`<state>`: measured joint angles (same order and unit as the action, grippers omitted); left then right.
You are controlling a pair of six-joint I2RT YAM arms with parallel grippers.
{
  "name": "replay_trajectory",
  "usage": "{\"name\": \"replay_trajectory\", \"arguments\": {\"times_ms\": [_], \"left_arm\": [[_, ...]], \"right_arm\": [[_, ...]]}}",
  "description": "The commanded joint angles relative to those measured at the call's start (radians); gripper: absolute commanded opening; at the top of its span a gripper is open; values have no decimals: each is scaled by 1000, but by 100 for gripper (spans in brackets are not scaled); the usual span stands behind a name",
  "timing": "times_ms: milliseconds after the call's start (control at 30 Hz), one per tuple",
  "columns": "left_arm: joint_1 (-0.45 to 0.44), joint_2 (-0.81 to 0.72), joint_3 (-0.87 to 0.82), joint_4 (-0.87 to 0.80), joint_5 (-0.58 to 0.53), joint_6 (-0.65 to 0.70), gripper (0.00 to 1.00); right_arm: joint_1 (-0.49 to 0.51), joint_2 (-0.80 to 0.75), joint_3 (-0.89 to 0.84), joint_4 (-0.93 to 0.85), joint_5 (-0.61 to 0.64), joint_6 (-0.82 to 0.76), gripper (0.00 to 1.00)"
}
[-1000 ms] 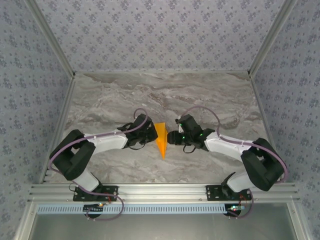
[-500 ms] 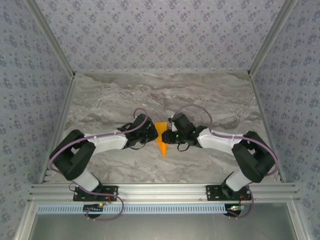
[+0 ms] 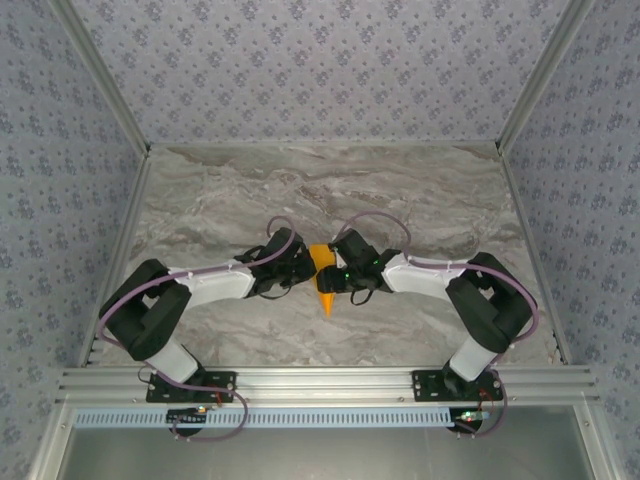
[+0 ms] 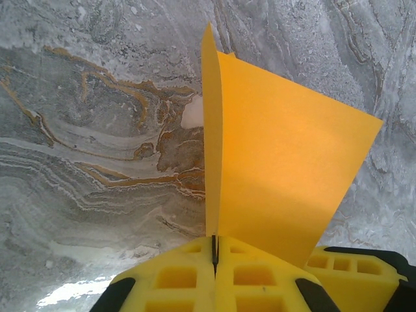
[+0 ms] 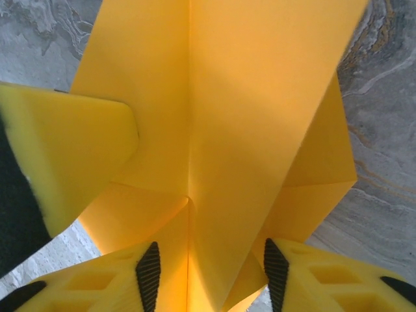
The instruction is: Fold a paper plane with a square sheet of paper (pick it up from the middle)
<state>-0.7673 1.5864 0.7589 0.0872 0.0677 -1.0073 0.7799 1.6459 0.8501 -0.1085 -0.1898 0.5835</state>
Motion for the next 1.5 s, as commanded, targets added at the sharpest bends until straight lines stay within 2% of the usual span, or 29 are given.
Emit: {"name": "replay_trajectory", "arguments": {"times_ms": [0,300,800,1000,1200,1467], "left_arm": [[6,4,-3,11,15,6,0],[6,3,-7,19,16,1,0],[7,1,-15,13,17,7,0],[11,-1,-27,19,18,13,0],[14,-12,-35,24,20,13,0],[14,-15,-30,20,25,13,0]], "right_arm": [[7,5,31,-48,30,-14,54],[11,12,-12,57,-80,108,53],[7,-14,-51,109,-103,133,63],[1,-16,-65,139,-120,144,63],[0,-5,-54,103,-86,144,46],[4,18,-22,38,-36,136,31]]}}
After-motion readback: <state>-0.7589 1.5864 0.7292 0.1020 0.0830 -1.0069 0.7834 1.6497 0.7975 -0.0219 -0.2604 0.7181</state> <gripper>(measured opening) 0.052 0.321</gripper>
